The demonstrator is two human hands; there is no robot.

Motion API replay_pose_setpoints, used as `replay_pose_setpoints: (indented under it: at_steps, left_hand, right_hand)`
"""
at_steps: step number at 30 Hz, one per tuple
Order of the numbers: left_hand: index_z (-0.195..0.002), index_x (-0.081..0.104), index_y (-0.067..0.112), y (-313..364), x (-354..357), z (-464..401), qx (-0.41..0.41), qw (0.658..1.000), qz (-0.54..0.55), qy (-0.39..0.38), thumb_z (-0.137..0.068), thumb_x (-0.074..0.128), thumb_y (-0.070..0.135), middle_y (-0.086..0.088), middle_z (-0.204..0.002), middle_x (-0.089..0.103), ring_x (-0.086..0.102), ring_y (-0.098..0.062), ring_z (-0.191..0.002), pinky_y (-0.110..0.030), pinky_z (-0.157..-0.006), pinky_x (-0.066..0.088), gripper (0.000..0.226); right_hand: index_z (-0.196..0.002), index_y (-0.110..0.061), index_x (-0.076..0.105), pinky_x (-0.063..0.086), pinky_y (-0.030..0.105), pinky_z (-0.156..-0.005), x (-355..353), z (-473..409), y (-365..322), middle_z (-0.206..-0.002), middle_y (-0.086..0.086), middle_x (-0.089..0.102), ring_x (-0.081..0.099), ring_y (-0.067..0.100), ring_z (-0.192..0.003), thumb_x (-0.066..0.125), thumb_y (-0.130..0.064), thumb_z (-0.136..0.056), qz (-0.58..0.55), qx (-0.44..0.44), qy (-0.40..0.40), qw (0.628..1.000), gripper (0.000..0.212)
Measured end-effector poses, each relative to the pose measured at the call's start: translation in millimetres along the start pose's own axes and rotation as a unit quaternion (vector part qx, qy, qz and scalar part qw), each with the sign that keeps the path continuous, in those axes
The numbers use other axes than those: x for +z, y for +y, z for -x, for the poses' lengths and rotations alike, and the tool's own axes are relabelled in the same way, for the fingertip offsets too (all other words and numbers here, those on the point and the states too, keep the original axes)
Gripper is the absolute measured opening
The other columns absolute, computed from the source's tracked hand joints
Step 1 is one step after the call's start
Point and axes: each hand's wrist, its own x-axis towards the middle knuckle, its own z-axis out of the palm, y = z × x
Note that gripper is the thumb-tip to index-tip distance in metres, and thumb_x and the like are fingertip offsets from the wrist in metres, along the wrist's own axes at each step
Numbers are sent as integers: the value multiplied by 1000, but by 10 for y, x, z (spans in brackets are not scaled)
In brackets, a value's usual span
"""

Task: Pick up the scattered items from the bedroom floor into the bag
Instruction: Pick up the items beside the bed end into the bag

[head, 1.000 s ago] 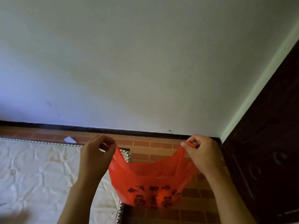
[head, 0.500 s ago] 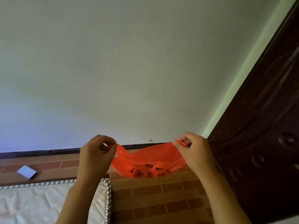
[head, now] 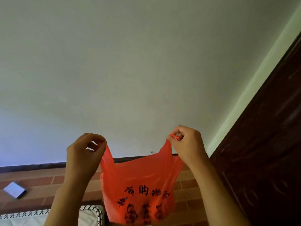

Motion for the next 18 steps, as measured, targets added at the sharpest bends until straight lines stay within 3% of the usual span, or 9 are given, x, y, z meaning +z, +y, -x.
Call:
replay_pose_setpoints:
  at_steps: [6,10,13,18]
  left_hand:
    - [-79,71,24,-104,567,-629,-13,999,-48,19,-81,80,-6,5,-82,71,67,-11,-71,-20,-61,50,32]
    - [-82,74,20,-142,832,-939,-28,995,-83,46,-80,81,-6,9,-75,69,66,-12,-73,-13,-64,49,27]
    - [-82,74,20,-206,950,-1096,-39,993,-94,62,-79,81,-7,13,-87,69,66,-11,-73,-13,-64,48,28]
    - [-82,74,20,-381,967,-1386,-68,987,-117,89,-80,80,-6,12,-86,69,66,-10,-68,-12,-65,48,27]
  right_hand:
    - [-73,-21,70,58,37,-57,367,-1043,372,-56,-10,60,61,10,-54,85,-20,-84,-23,-21,-31,999,18]
    - [-72,-21,70,55,33,-57,621,-1643,557,-55,-10,60,60,9,-54,85,-19,-82,-51,-33,-50,997,19]
    - [-71,-21,69,52,30,-56,853,-1976,657,-55,-10,60,60,8,-53,85,-18,-82,-73,-48,-73,994,19]
    - [-72,-20,70,45,25,-52,1254,-2321,642,-55,-7,59,57,13,-52,85,-23,-83,-105,-73,-110,986,19]
